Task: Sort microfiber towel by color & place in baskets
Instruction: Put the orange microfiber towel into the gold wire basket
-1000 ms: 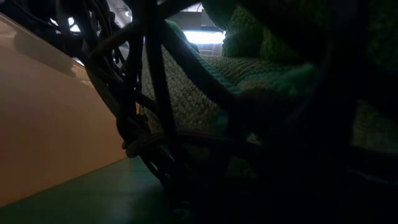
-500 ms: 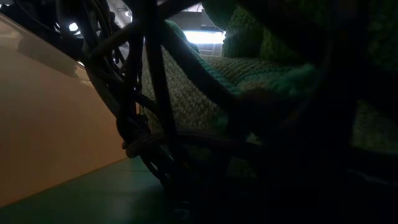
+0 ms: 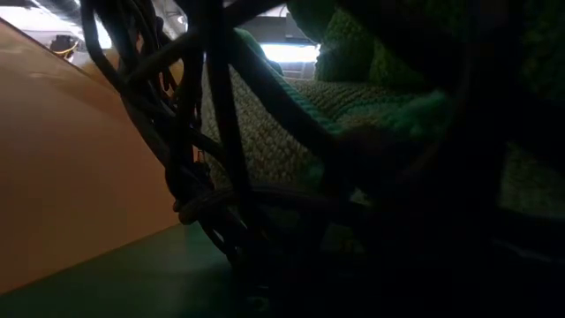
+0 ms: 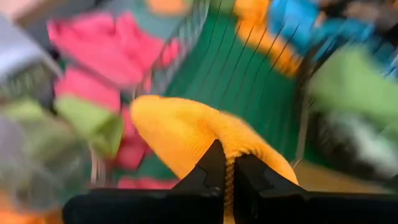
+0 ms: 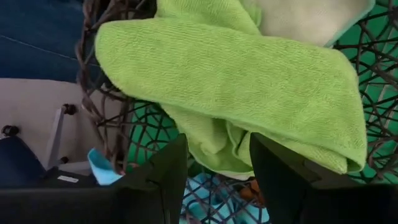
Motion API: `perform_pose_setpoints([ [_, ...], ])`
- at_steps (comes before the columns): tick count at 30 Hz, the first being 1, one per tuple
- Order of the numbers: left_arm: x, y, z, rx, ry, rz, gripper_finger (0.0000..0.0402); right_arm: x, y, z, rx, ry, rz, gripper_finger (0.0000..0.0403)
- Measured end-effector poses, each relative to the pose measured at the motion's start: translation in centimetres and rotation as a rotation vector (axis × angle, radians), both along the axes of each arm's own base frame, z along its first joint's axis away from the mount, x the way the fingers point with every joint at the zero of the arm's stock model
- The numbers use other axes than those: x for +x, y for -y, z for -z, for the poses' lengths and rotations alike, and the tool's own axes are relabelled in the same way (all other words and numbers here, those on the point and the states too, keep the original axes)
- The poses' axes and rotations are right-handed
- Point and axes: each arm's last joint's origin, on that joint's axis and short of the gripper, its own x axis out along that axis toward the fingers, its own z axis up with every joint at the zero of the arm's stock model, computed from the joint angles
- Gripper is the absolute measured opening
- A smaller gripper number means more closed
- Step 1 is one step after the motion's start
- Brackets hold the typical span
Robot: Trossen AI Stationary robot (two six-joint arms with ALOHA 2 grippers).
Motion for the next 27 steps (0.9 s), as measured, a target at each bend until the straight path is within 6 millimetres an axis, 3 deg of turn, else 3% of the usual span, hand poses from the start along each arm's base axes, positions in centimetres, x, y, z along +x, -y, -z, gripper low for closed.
perform_pose_setpoints([
  [8, 0.4, 0.1, -7.1, -0.012, 0.434, 0.036, 0.0001, -2.1, -1.1, -1.5, -0.067, 0.112, 0.023, 0.0172],
  [15, 2.3, 0.2, -9.9, 0.077, 0.751, 0.1, 0.0, -2.9, -1.7, -1.8, -0.08, 0.139, 0.02, 0.0172],
  [20, 5.7, 0.2, -9.4, 0.163, 0.78, 0.141, 0.0, -2.9, -1.8, -1.8, -0.08, 0.14, 0.02, 0.0172],
  [27, 12.1, 0.0, -4.5, 0.236, 0.543, 0.178, 0.0, -3.2, -2.2, -1.7, -0.023, 0.103, 0.123, 0.0172],
])
